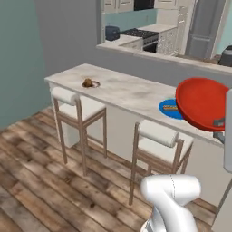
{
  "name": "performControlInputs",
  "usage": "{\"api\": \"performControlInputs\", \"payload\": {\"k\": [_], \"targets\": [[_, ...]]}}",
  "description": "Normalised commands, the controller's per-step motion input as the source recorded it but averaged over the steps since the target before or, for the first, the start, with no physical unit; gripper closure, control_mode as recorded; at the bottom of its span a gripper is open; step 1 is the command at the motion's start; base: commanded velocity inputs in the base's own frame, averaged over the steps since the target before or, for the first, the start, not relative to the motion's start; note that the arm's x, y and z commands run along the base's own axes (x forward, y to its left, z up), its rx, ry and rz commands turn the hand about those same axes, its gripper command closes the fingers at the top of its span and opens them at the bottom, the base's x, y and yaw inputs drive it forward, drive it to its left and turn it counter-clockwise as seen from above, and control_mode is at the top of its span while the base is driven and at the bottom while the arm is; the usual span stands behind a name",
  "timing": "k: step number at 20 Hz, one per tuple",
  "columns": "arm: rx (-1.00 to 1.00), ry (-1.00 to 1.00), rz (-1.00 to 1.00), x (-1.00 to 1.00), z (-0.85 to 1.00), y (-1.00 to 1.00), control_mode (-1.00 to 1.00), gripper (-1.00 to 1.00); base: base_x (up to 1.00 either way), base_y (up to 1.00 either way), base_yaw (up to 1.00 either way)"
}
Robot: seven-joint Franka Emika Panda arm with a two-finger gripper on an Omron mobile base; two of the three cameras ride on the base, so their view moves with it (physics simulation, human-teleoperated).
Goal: Take the smaller bowl and place it next to the appetizer plate on the dining counter , and place the larger bowl next to the plate with cooked food.
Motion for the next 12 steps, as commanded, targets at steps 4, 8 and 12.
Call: {"api": "performControlInputs", "payload": {"k": [4, 8, 12], "targets": [[0.00, 0.00, 0.00, 0.00, 0.00, 0.00, 1.00, 1.00, 0.74, 1.00, -0.31], [0.00, 0.00, 0.00, 0.00, 0.00, 0.00, 1.00, 1.00, 0.90, 1.00, -0.50], [0.00, 0.00, 0.00, 0.00, 0.00, 0.00, 1.00, 1.00, 0.94, 0.84, -0.68]]}}
